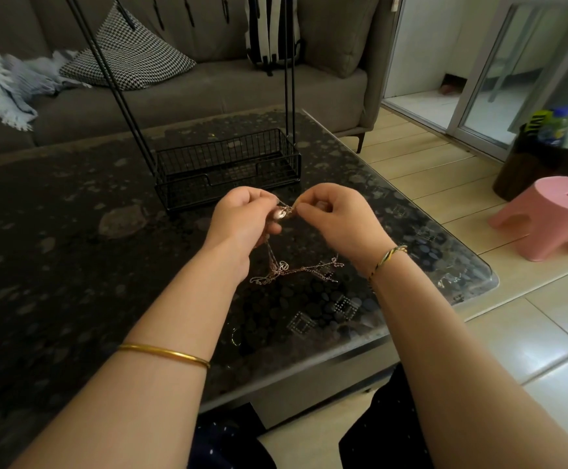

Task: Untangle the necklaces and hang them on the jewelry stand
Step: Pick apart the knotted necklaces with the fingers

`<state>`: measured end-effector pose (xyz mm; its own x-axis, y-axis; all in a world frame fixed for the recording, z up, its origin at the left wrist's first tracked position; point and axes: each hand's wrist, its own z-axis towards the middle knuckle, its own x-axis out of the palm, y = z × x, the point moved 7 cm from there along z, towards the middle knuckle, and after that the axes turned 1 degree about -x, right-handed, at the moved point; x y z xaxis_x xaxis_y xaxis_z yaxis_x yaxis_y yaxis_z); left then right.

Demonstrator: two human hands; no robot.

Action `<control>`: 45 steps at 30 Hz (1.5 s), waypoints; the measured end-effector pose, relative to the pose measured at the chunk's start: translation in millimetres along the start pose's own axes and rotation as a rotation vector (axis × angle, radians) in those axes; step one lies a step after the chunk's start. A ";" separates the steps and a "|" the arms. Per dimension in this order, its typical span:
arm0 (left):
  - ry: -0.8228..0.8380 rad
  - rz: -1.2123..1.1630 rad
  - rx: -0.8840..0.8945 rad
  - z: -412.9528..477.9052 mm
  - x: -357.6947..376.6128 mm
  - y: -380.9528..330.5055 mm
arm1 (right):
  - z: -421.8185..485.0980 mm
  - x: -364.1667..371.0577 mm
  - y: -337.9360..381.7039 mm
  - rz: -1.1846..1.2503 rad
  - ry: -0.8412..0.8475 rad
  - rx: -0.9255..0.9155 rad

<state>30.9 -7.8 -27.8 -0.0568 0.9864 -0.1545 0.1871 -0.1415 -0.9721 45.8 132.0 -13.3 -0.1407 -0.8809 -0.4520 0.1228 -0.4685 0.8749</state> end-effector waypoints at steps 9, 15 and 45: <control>0.093 -0.066 -0.021 -3.8 6.5 -1.5 | 2.7 -0.3 5.0 -0.139 -0.065 -0.082; 0.074 -0.081 -0.030 -3.5 5.5 0.2 | -1.3 4.0 5.7 -0.025 -0.010 -0.035; 0.117 1.175 0.001 -0.5 -12.4 22.9 | -16.6 13.1 -33.0 -0.552 0.310 0.132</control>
<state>36.4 -23.2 -48.1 0.2406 0.2525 -0.9372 0.0640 -0.9676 -0.2443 56.3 134.8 -51.0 0.1440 -0.5005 -0.8537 -0.0113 -0.8634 0.5043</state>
